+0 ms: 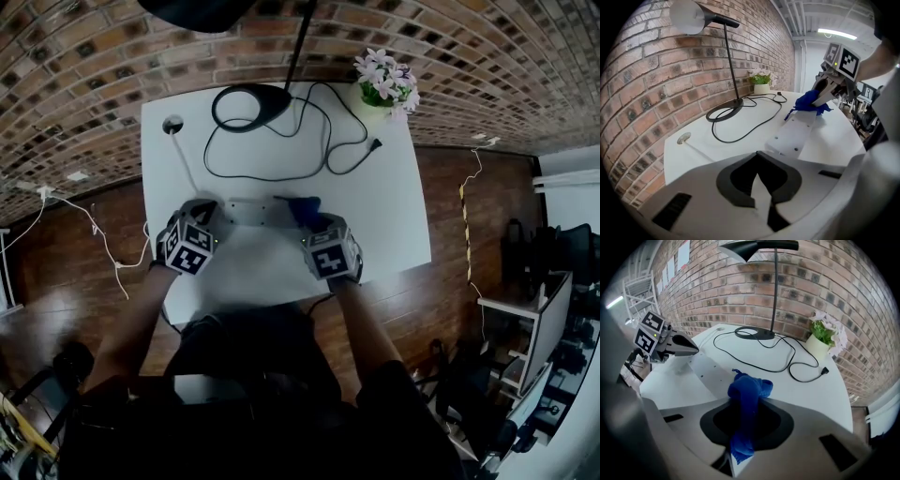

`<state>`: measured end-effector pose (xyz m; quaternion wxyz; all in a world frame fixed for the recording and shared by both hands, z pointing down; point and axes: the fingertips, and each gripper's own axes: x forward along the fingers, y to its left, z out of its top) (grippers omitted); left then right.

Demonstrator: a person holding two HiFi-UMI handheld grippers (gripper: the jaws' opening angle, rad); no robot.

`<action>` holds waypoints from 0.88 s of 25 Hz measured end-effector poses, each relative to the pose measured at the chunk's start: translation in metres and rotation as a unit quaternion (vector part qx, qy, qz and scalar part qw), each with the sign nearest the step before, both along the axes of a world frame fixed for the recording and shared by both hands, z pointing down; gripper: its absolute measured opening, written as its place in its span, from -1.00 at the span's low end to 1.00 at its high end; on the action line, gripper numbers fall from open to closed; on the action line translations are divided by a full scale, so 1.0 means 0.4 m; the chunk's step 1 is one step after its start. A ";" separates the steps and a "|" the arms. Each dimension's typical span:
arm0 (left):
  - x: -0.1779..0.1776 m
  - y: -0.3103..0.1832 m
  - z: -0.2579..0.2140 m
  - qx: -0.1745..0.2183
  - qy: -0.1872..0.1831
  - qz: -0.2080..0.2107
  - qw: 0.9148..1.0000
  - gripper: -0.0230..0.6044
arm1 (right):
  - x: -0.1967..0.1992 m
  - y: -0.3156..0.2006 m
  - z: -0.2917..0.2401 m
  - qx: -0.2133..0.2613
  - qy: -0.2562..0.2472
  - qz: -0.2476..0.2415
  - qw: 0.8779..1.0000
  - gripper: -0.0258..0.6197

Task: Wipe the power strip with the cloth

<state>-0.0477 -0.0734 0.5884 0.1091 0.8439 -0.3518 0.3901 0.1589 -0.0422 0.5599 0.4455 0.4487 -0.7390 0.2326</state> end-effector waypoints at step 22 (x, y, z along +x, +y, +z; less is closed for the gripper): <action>0.004 -0.002 0.004 -0.024 0.000 -0.013 1.000 -0.90 | -0.158 -0.009 0.003 0.020 0.074 -0.079 0.994 -0.73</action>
